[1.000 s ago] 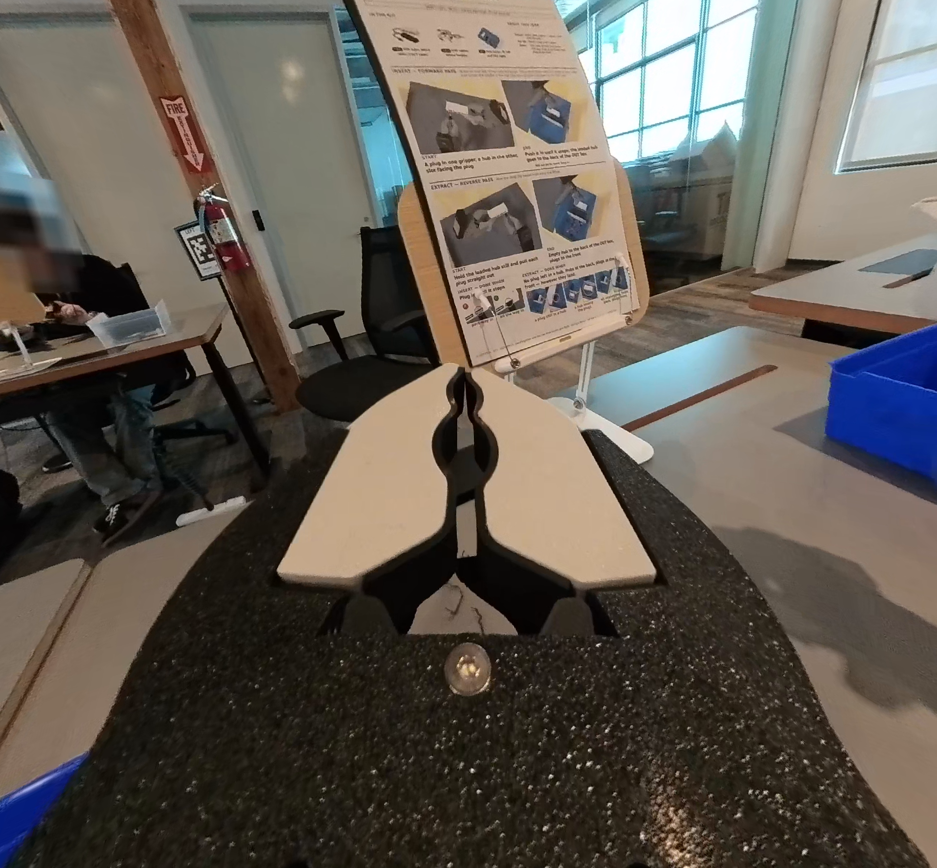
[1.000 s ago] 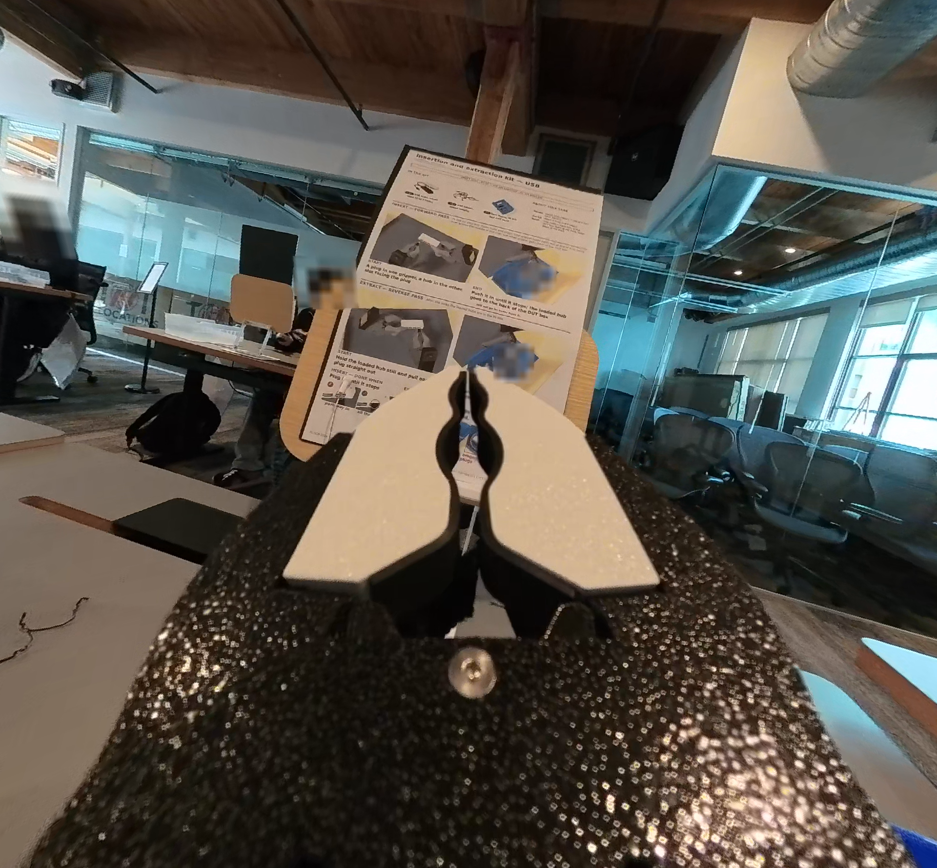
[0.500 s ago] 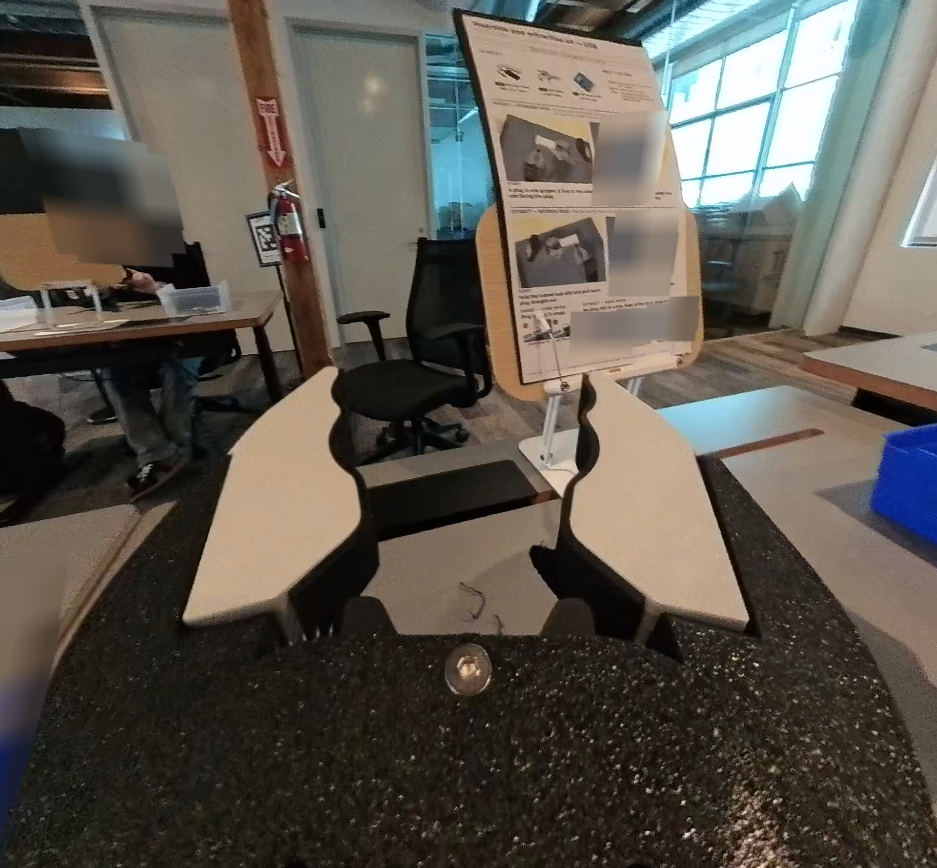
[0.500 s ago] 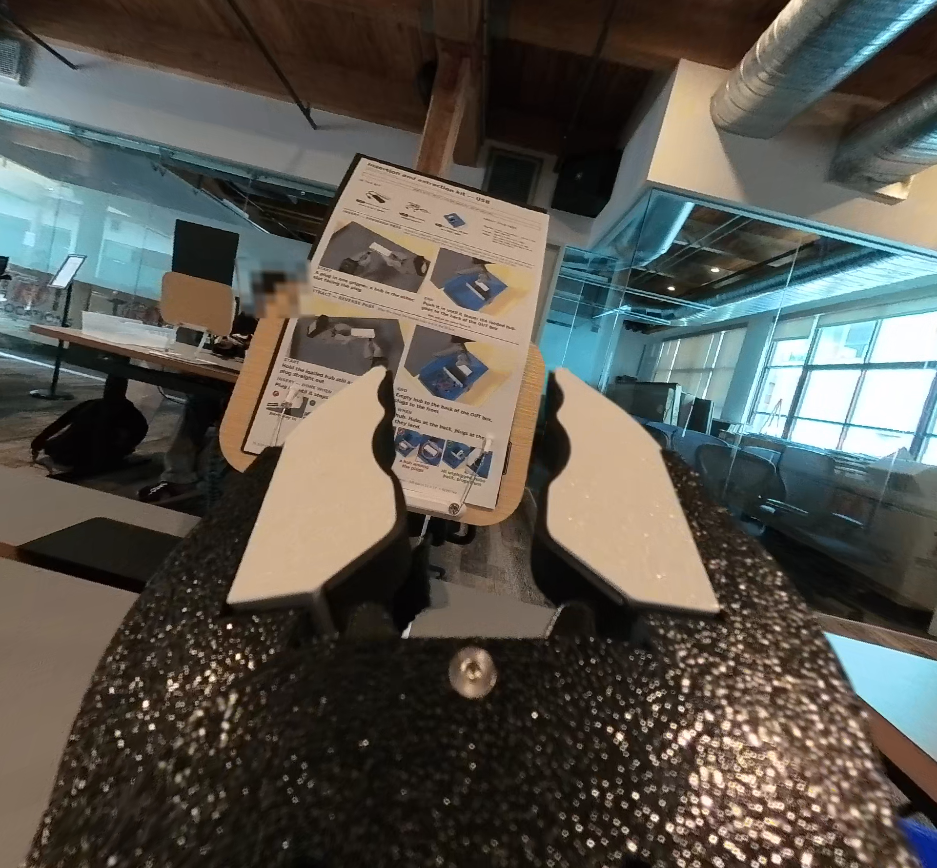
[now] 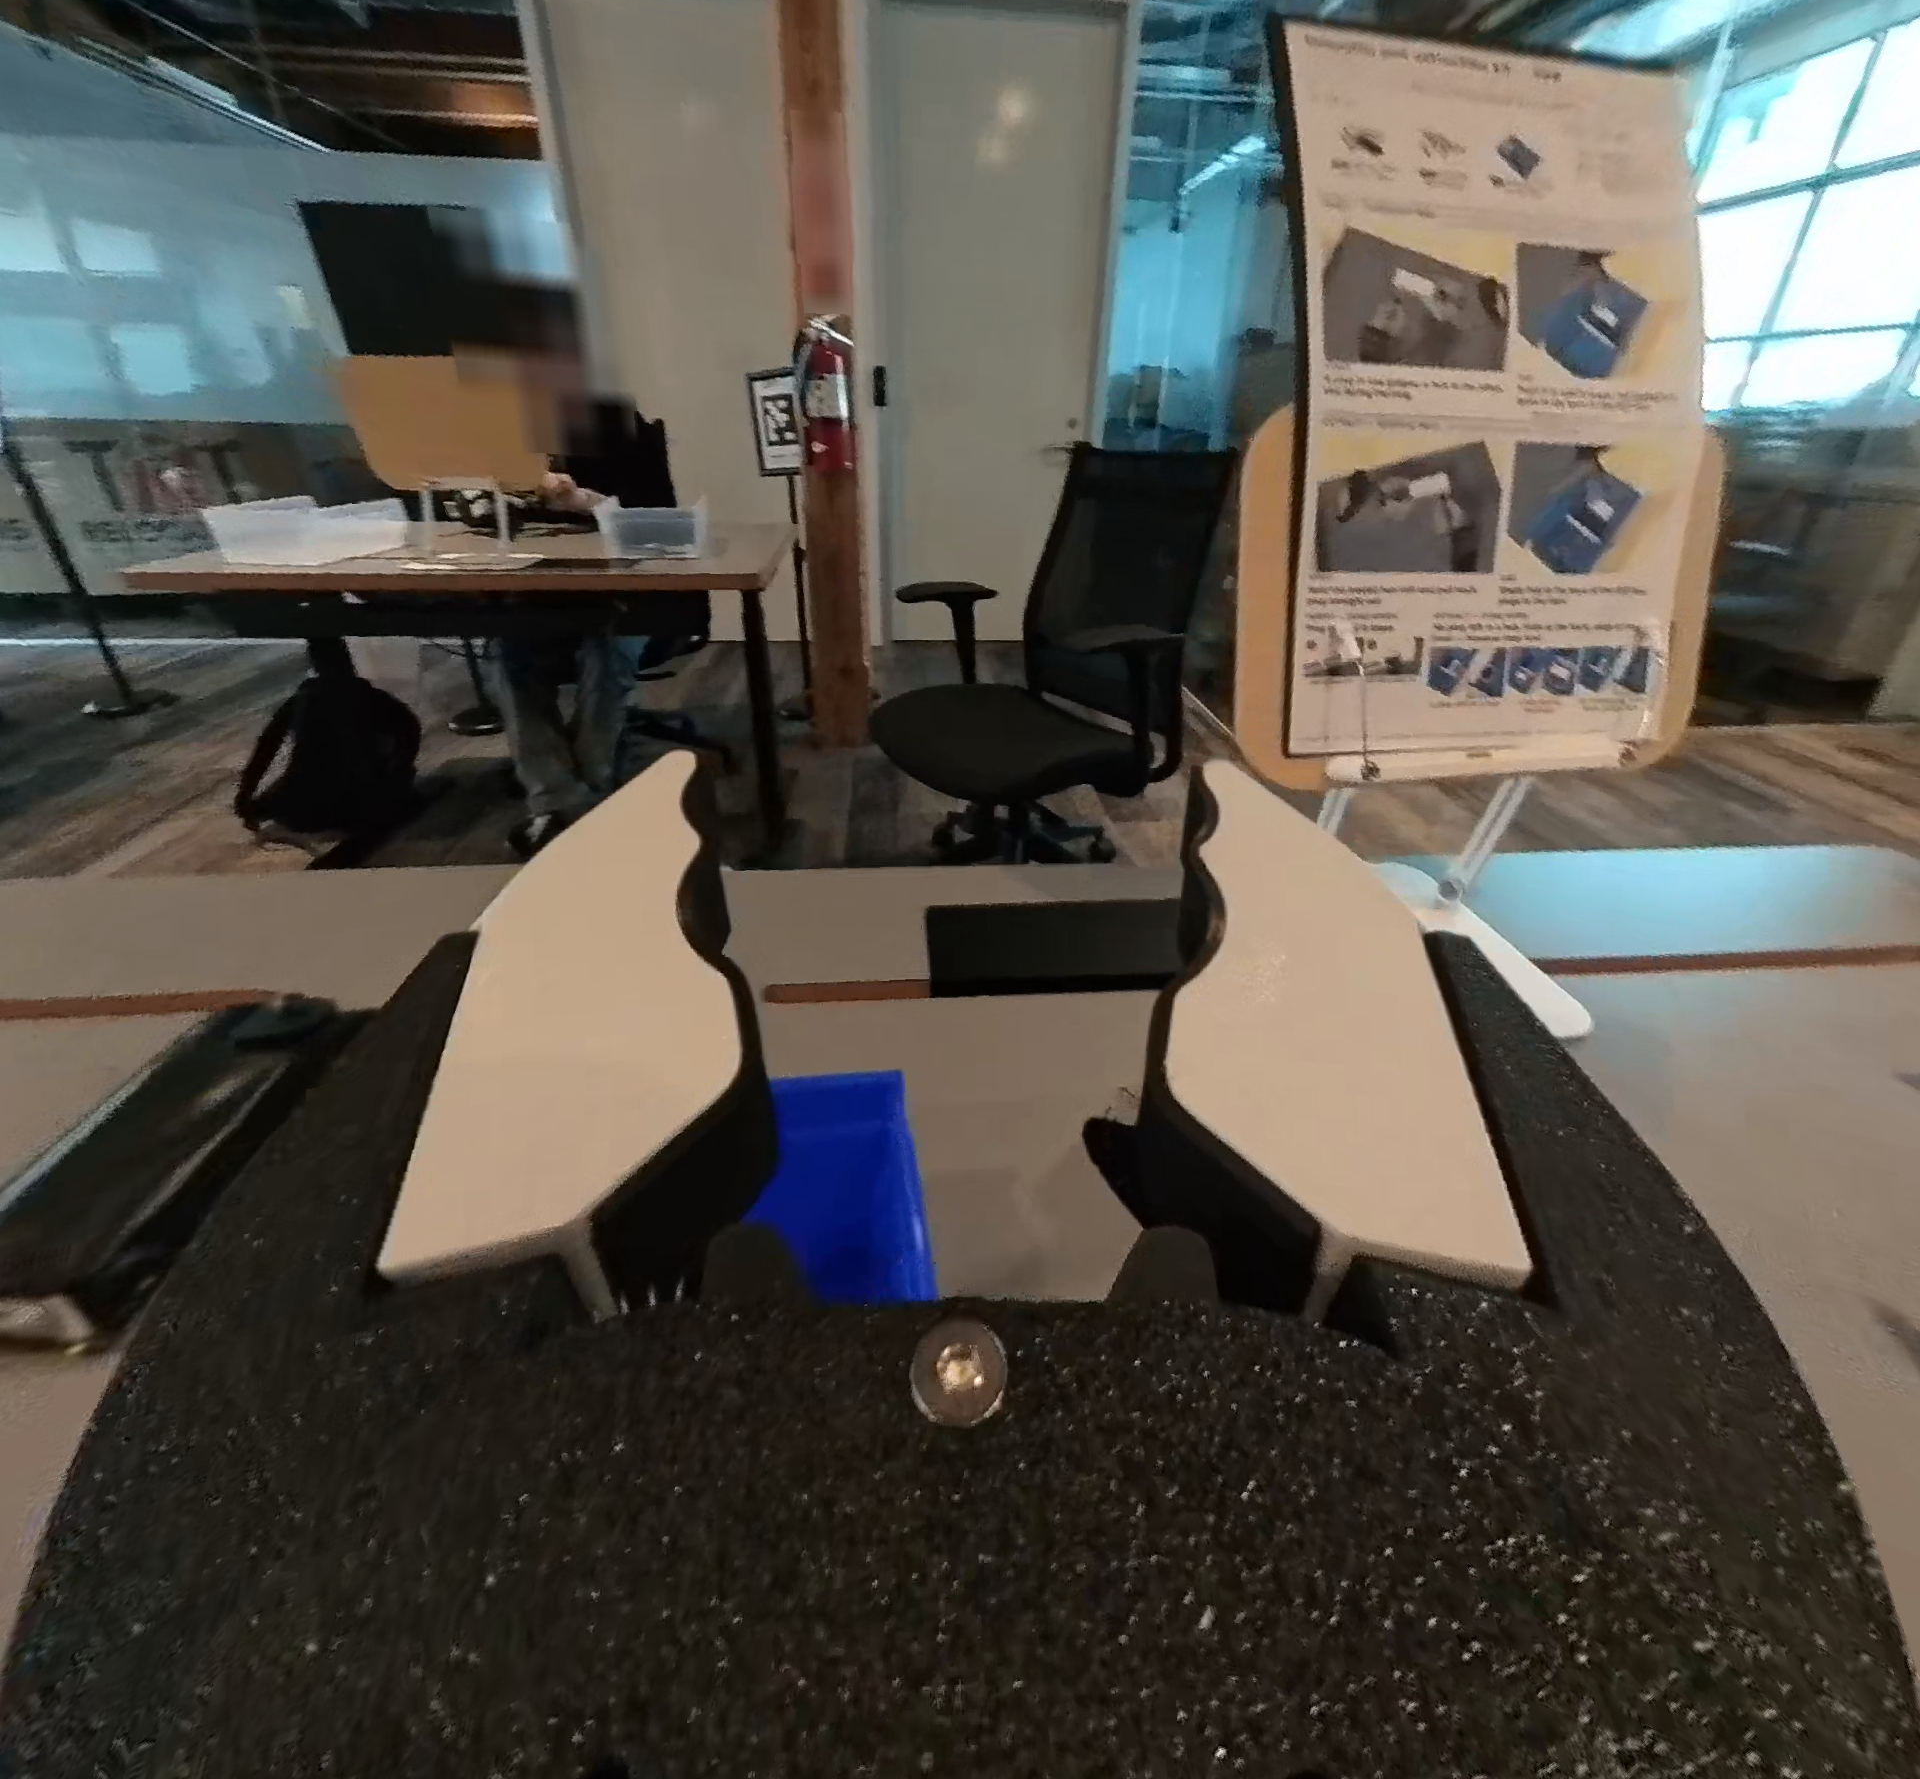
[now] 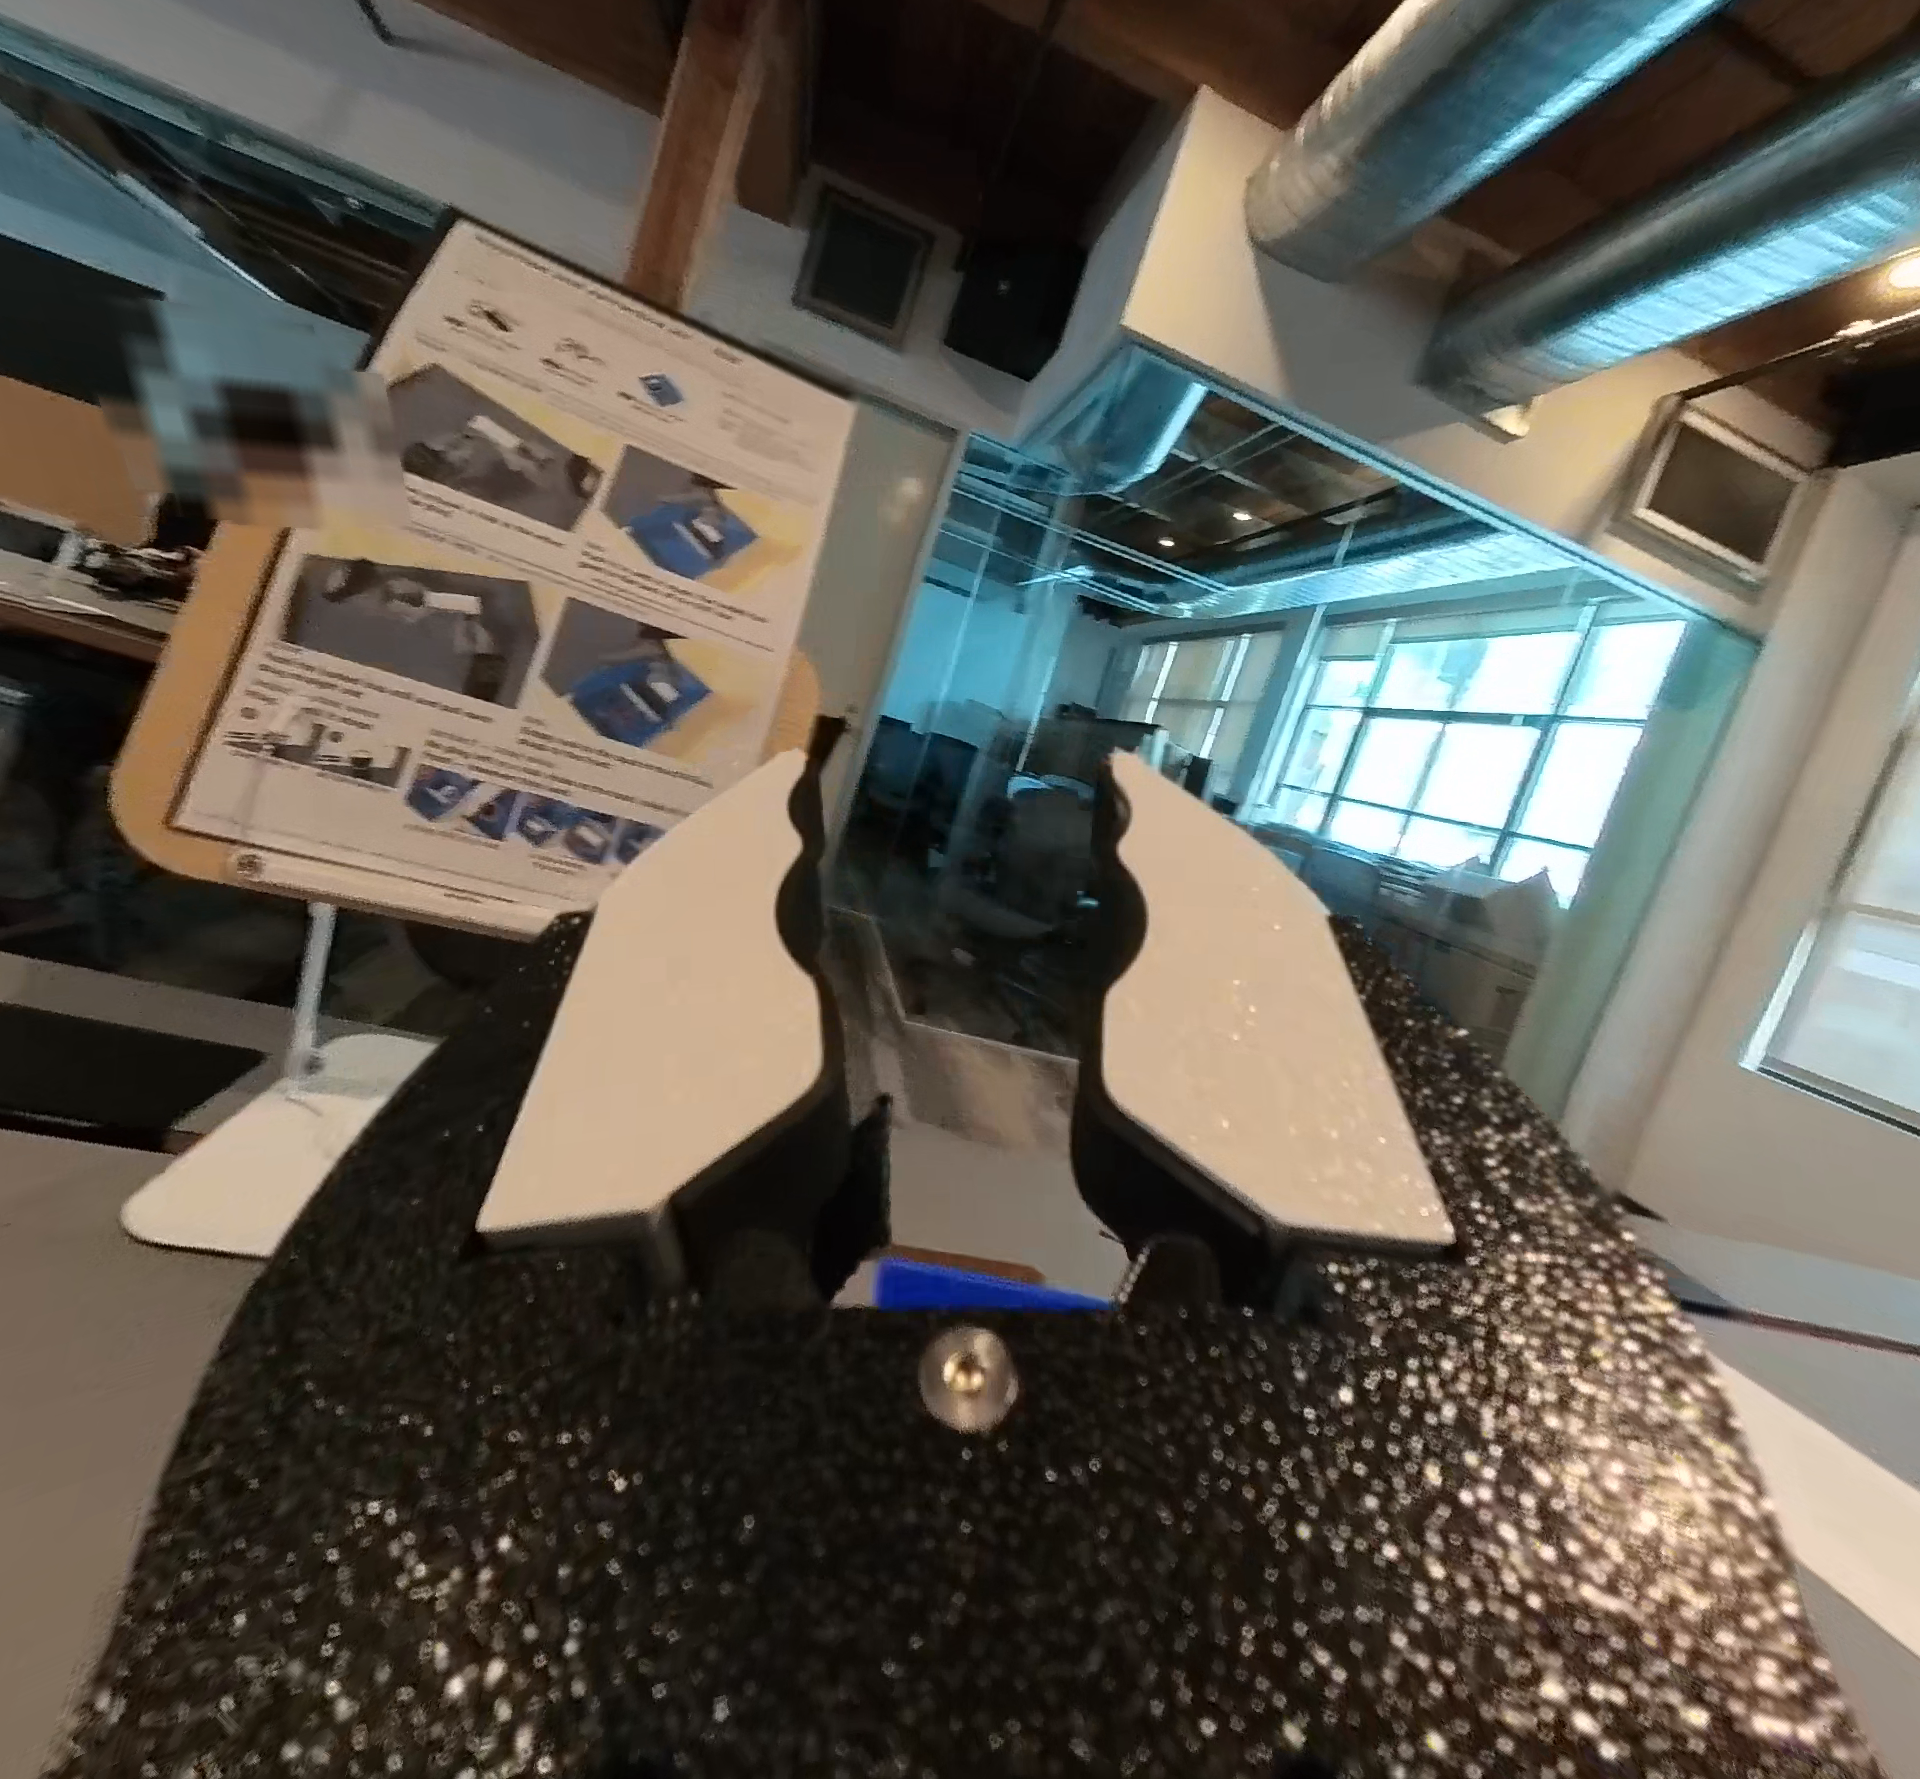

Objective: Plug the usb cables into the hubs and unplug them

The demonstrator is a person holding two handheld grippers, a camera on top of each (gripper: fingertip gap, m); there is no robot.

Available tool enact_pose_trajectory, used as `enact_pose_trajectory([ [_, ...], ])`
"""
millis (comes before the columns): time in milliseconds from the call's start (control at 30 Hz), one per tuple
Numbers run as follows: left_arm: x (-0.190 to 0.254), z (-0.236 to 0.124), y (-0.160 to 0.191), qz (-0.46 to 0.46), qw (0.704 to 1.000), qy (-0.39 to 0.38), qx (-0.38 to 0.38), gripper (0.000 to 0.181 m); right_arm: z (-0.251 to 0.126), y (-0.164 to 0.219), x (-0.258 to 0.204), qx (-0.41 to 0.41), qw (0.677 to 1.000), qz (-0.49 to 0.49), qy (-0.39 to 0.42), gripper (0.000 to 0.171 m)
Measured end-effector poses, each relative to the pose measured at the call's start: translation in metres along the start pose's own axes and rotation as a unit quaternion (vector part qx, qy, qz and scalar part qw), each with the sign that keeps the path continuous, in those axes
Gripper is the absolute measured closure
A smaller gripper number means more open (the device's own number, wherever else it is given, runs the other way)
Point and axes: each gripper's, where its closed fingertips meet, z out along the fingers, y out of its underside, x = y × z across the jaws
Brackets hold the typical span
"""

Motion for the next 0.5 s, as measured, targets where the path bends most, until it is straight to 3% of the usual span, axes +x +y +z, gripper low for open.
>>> enact_pose_trajectory([
  [133,-0.019,-0.034,-0.015,-0.005,0.999,-0.038,0.02,0.098,-0.033,-0.007,0.045,-0.014,0.999,-0.03,0.035,0.123],
  [267,-0.023,-0.062,-0.024,0.004,0.999,-0.044,0.032,0.097,-0.064,0.009,0.08,-0.053,0.995,-0.059,0.055,0.122],
  [400,-0.03,-0.084,-0.01,0.043,0.998,-0.052,0.011,0.098,-0.098,0.045,0.108,-0.12,0.988,-0.075,0.054,0.118],
  [500,-0.036,-0.104,0.008,0.056,0.997,-0.054,0.004,0.1,-0.121,0.068,0.11,-0.153,0.986,-0.065,0.006,0.116],
])
